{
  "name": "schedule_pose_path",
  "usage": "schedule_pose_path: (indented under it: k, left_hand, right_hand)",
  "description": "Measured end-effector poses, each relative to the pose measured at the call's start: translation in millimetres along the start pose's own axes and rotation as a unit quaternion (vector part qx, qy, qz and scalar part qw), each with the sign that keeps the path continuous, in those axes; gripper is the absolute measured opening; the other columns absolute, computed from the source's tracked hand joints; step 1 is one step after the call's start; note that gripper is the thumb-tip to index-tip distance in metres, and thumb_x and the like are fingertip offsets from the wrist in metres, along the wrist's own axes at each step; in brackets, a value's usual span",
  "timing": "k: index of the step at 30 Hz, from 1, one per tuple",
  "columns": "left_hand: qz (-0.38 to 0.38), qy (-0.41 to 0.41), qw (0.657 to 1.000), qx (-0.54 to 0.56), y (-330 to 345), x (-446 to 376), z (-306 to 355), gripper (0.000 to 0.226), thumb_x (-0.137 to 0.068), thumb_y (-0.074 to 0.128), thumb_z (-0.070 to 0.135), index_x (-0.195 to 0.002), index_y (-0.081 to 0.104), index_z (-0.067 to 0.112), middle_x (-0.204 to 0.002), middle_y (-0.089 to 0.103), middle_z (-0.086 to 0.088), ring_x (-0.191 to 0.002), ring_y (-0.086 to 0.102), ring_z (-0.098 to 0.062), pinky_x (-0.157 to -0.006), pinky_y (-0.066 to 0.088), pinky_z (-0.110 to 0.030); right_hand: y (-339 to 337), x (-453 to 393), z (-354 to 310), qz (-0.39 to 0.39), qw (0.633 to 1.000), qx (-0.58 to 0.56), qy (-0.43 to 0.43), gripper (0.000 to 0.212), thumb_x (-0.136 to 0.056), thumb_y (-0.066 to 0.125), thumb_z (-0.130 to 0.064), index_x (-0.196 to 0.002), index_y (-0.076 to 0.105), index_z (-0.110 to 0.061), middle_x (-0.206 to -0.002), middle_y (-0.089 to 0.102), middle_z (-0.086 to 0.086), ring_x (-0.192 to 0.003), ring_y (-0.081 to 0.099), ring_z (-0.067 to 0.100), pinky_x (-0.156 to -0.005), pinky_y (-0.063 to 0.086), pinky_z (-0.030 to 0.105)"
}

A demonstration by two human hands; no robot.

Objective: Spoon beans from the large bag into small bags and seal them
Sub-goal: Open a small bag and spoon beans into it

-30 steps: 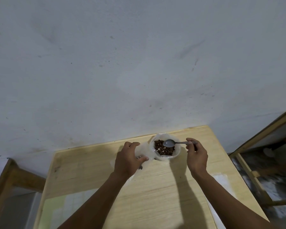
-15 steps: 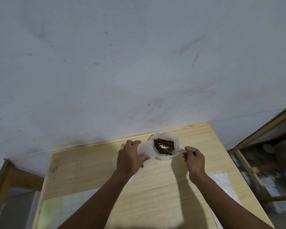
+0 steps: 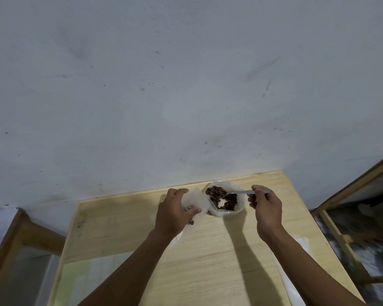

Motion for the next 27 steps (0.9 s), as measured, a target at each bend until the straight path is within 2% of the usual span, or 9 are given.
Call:
schedule_pose_path:
  k: [11,21,27]
  left_hand:
    - [0.0,-0.012,1.0,0.02,-16,-4,4,0.071,-0.072,0.082,0.048,-0.132,0.056,0.021,-0.123,0.051,0.005,-0.109,0.058,-0.016,-0.092,0.051,-0.037]
    - [0.01,-0.018,1.0,0.0,-25,-3,-7,0.07,-0.073,0.083,0.046,-0.131,0.056,0.019,-0.123,0.053,0.002,-0.108,0.058,-0.018,-0.09,0.052,-0.037]
    - [0.014,-0.025,1.0,0.013,-28,-3,-10,0.069,-0.073,0.083,0.044,-0.131,0.057,0.018,-0.123,0.054,0.001,-0.109,0.058,-0.019,-0.09,0.052,-0.039]
  right_hand:
    - [32,29,-5,-0.09,0.995,-0.017,-0.039,0.021,-0.101,0.049,-0.008,-0.094,0.068,-0.013,-0.082,0.063,0.006,-0.077,0.059,0.016,-0.077,0.051,0.029]
    - [35,26,-2,-0.062,0.997,-0.04,-0.03,0.021,-0.102,0.046,-0.009,-0.096,0.066,-0.013,-0.084,0.061,0.003,-0.075,0.056,0.013,-0.07,0.05,0.027]
    - [29,21,-3,-0.048,0.996,-0.069,-0.028,0.022,-0.102,0.045,-0.007,-0.094,0.064,-0.013,-0.079,0.057,0.005,-0.071,0.054,0.016,-0.073,0.05,0.029]
Point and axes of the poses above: each hand's wrist, its own x-axis away from the middle knuckle, its own y-axis out of the palm, z = x × y, the point moved 8 cm from there along -x, towards the middle knuckle
